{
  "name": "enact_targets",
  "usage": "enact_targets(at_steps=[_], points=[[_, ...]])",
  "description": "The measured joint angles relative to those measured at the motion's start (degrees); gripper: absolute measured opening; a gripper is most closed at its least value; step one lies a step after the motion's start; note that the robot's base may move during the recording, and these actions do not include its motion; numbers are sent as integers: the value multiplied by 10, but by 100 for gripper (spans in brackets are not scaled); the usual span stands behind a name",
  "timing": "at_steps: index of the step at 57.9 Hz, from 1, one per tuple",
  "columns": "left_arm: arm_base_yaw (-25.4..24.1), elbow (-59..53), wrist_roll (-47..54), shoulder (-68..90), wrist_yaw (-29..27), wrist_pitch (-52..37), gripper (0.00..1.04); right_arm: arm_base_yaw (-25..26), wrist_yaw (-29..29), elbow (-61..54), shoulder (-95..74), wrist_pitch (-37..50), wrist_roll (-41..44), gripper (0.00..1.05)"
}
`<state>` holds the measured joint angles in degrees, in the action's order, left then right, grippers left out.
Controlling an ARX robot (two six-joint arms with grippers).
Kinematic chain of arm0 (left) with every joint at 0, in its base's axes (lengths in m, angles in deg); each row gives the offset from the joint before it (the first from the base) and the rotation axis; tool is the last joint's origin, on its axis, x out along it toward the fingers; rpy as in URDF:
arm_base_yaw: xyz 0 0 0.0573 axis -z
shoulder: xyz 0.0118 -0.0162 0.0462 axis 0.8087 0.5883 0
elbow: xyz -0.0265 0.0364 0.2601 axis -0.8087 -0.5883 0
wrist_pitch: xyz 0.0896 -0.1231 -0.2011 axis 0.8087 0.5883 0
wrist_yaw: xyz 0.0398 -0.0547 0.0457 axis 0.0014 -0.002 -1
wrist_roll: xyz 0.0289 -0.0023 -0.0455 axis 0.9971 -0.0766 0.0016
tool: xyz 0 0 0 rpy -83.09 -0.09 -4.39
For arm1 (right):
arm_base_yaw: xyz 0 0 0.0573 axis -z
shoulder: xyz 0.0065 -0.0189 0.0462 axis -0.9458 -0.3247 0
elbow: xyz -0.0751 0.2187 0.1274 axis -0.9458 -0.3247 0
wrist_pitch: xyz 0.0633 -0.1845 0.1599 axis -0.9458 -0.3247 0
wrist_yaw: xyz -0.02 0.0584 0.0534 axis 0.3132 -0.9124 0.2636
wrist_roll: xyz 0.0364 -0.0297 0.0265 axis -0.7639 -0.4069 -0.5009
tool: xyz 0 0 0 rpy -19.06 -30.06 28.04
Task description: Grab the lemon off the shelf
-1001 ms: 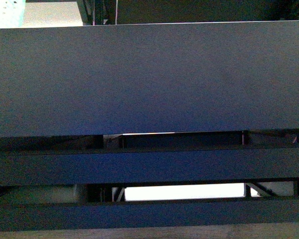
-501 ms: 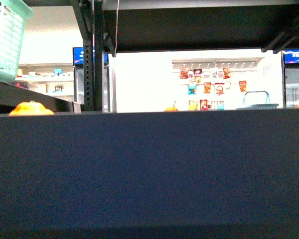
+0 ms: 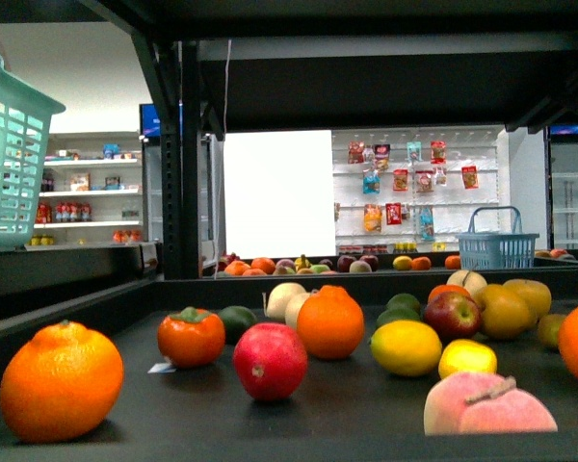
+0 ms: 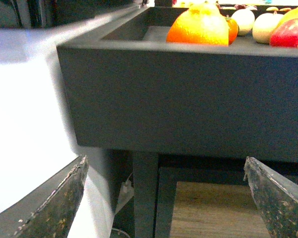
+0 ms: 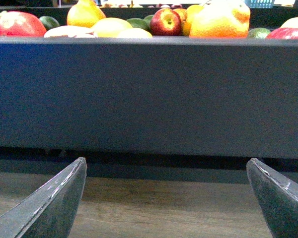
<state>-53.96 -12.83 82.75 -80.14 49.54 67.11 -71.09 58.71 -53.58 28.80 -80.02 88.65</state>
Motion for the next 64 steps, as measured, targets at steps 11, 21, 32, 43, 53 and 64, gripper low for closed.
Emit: enact_targets(at_steps=[11, 21, 32, 43, 53, 64], points=[[0, 0, 0, 0, 0, 0, 97, 0, 0, 0, 0, 0, 0, 97], [0, 0, 0, 0, 0, 0, 97, 0, 0, 0, 0, 0, 0, 97], [0, 0, 0, 0, 0, 0, 97, 0, 0, 0, 0, 0, 0, 97], [0, 0, 0, 0, 0, 0, 97, 0, 0, 0, 0, 0, 0, 97], [0, 0, 0, 0, 0, 0, 97, 0, 0, 0, 0, 0, 0, 97], [0, 0, 0, 0, 0, 0, 97, 0, -1, 0, 0, 0, 0, 97]])
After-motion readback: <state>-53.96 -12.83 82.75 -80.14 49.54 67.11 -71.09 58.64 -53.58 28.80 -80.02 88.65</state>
